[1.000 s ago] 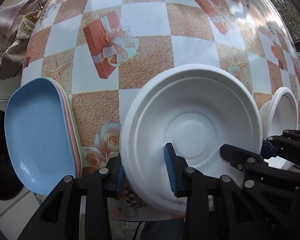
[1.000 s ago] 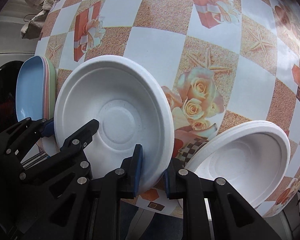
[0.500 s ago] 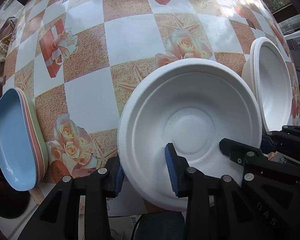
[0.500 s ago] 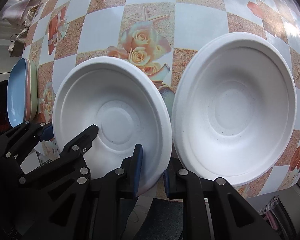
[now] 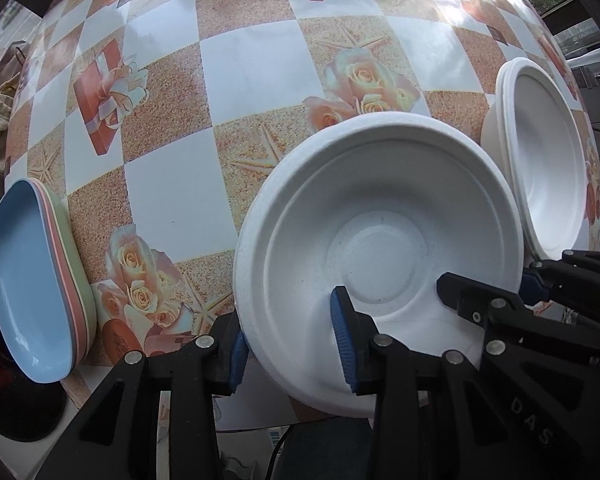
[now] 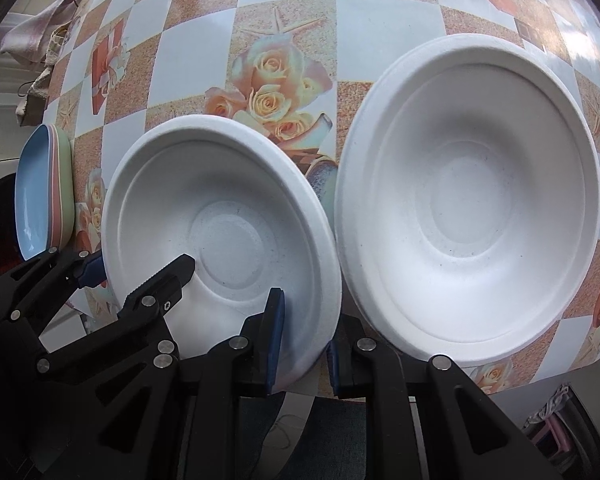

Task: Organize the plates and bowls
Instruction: 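Lift the white bowl with both grippers and carry it to the bowl stack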

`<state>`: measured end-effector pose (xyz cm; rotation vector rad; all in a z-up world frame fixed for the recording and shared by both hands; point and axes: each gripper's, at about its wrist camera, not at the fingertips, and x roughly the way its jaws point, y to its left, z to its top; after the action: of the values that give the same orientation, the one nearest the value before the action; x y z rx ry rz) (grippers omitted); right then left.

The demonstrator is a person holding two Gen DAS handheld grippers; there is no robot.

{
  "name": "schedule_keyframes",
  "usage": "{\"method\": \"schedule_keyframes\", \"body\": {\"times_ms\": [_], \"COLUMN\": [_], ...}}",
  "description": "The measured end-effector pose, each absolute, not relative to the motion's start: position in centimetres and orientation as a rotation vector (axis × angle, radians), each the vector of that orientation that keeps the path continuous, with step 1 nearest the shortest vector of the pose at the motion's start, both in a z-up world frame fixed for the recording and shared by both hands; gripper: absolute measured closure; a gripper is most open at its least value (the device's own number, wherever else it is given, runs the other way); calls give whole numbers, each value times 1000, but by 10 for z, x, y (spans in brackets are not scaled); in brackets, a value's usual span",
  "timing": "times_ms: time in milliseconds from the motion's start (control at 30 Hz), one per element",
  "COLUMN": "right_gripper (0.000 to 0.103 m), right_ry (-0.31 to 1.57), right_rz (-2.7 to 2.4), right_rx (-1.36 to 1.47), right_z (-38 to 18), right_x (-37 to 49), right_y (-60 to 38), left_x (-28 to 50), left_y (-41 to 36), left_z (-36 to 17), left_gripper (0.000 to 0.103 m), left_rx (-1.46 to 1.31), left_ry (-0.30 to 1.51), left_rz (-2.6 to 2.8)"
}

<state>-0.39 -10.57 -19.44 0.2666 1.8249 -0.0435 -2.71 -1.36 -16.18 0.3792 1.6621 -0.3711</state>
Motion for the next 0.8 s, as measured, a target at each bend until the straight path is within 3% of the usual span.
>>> {"method": "schedule_keyframes", "body": {"times_ms": [500,800], "right_gripper": [82,82], "right_ry": [1724,1570], "right_rz": [67,-81], "right_rx": [223,392], "right_z": [-130,-68], "right_x": [12,-6], "right_y": [-94,-156], "left_x": [-9,3], "left_y": [8,-50], "left_z": [-101,-59], "left_gripper": [59,59], "left_rx": [373,446], "left_ry": [1579,1462], "left_rz": [-374,-509]}}
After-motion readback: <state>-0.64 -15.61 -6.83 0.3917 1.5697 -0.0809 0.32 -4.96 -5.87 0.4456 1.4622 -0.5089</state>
